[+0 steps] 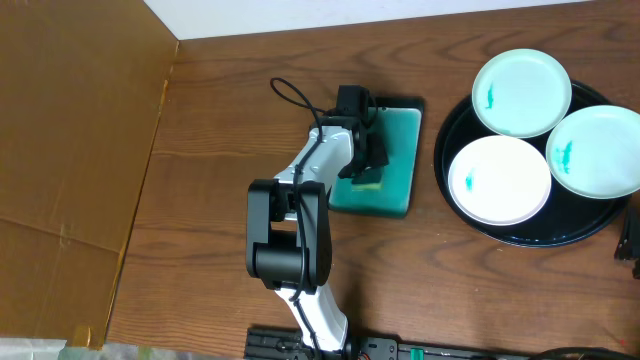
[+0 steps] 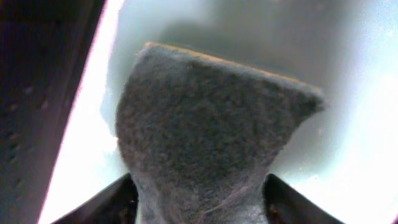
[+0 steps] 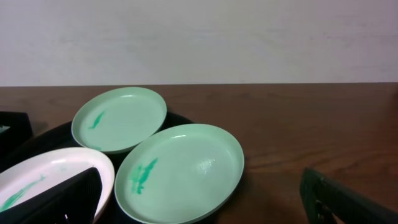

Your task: Clean dirty plates on tray and stack at the side

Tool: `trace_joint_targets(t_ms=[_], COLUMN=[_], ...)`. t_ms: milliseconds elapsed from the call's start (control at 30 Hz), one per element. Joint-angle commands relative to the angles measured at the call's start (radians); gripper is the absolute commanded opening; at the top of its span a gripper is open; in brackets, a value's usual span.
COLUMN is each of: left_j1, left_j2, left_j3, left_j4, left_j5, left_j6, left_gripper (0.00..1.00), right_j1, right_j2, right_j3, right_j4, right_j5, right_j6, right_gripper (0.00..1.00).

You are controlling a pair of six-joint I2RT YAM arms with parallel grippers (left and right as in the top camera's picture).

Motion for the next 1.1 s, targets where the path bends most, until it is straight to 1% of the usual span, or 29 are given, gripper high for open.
trace_joint_targets(t_ms=[0, 67, 100, 133, 233, 333, 600, 733, 900, 1067], left_j1=[0.000, 0.000, 0.000, 0.000, 0.000, 0.000, 0.000, -0.005, -0.006, -0.007], left_j2=[0.010, 0.008, 0.007, 0.003, -0.027, -0.100, -0.401, -0.490, -0.481, -0.371], left_j3=[0.017, 0.017, 0.017, 0.018, 0.018, 0.018, 0.018, 0.018, 0.005, -0.076], left_j4=[-0.006, -0.003, 0.000, -0.003, -0.014, -0.019, -0.042, -0.054, -0.069, -0.009], left_j5=[0.002, 0.001, 0.001, 0.001, 0.001, 0.001, 0.002, 0.002, 0.002, 0.002], left_j6=[0.005, 0.005, 0.005, 0.005, 0.005, 0.005, 0.004, 0.000, -0.005, -0.093], left_gripper=[0.46, 0.23, 0.13, 0.07, 0.07, 0.08, 0.07, 0.07, 0.07, 0.07], right_j1=[0.007, 0.007, 0.007, 0.007, 0.007, 0.007, 0.007, 0.007, 0.007, 0.007], right_j2=[-0.002, -0.002, -0.002, -0.002, -0.002, -0.002, -0.002, -0.002, -0.002, -0.002], right_j3=[-0.003, -0.003, -0.003, -0.003, -0.003, -0.003, -0.003, -0.003, -0.003, -0.003], right_j4=[-0.002, -0.002, -0.002, -0.002, -0.002, -0.002, -0.002, -0.002, -0.001, -0.002], right_j5=[-0.008, -0.008, -0.008, -0.008, -0.008, -0.008, -0.008, -0.008, -0.008, -0.008], right_j6=[-0.012, -0.012, -0.012, -0.012, -0.012, -0.012, -0.012, -0.012, -0.012, -0.012], right_gripper=[0.99, 0.99, 0.99, 0.99, 1.00, 0.99, 0.99, 0.99, 0.99, 0.99])
